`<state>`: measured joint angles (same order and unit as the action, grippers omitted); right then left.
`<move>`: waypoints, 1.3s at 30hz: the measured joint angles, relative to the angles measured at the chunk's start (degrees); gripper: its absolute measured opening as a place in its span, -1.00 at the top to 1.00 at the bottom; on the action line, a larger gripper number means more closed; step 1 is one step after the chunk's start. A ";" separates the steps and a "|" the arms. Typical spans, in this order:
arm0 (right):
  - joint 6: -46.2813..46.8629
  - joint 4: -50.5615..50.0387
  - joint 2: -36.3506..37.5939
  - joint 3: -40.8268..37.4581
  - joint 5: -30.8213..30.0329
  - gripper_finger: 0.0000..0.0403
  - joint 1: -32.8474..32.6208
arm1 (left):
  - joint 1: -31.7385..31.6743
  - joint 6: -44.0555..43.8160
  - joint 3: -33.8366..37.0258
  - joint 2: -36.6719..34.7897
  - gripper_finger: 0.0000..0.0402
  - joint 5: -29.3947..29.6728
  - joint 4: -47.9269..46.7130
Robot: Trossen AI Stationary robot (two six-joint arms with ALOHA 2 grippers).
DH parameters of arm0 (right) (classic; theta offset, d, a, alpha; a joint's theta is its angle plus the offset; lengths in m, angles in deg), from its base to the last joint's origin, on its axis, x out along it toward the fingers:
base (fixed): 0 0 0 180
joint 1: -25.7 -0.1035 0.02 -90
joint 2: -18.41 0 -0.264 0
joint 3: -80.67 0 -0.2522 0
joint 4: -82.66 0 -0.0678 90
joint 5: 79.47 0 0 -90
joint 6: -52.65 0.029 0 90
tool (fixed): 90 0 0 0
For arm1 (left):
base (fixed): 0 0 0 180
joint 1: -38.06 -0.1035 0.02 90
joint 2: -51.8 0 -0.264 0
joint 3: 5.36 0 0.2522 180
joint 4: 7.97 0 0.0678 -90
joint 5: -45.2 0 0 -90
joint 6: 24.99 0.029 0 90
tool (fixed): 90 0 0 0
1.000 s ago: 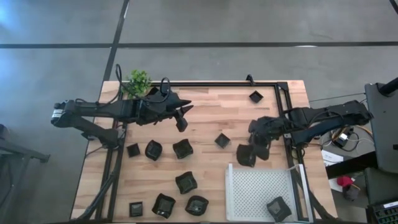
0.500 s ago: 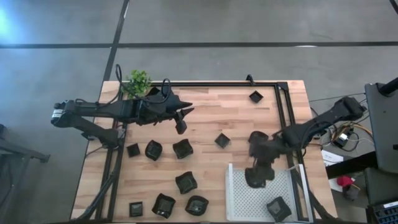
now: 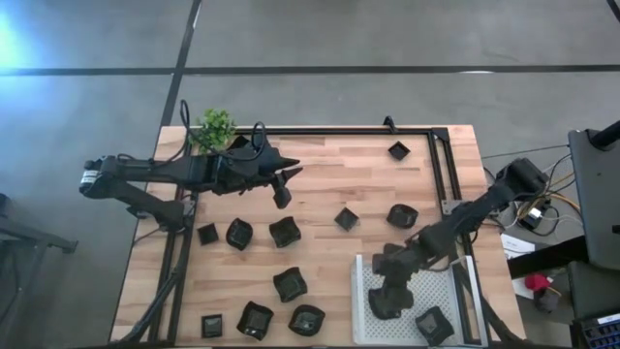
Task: Pick & Place Mini shaped plates
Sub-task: Put the leaf shaped plate on the shelf
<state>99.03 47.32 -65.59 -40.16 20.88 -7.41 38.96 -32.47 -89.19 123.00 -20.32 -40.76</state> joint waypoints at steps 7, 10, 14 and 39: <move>0.18 2.98 -5.75 1.10 0.22 0.96 -2.31 | -0.04 0.04 0.00 0.00 0.58 -4.56 -0.07; -0.18 3.29 -7.60 2.45 0.29 0.96 -2.66 | -0.04 1.38 0.00 0.00 0.58 -12.12 -0.43; -0.71 3.06 -9.59 3.38 0.79 0.96 -2.68 | 0.01 4.95 0.00 0.00 0.58 -22.54 -1.45; -3.13 3.59 -9.27 3.76 0.15 0.69 -2.63 | -0.02 5.79 0.00 0.02 0.58 -24.66 -2.56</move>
<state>95.90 50.91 -74.85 -36.40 21.04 -10.05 38.94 -26.68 -89.19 123.02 -44.98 -43.32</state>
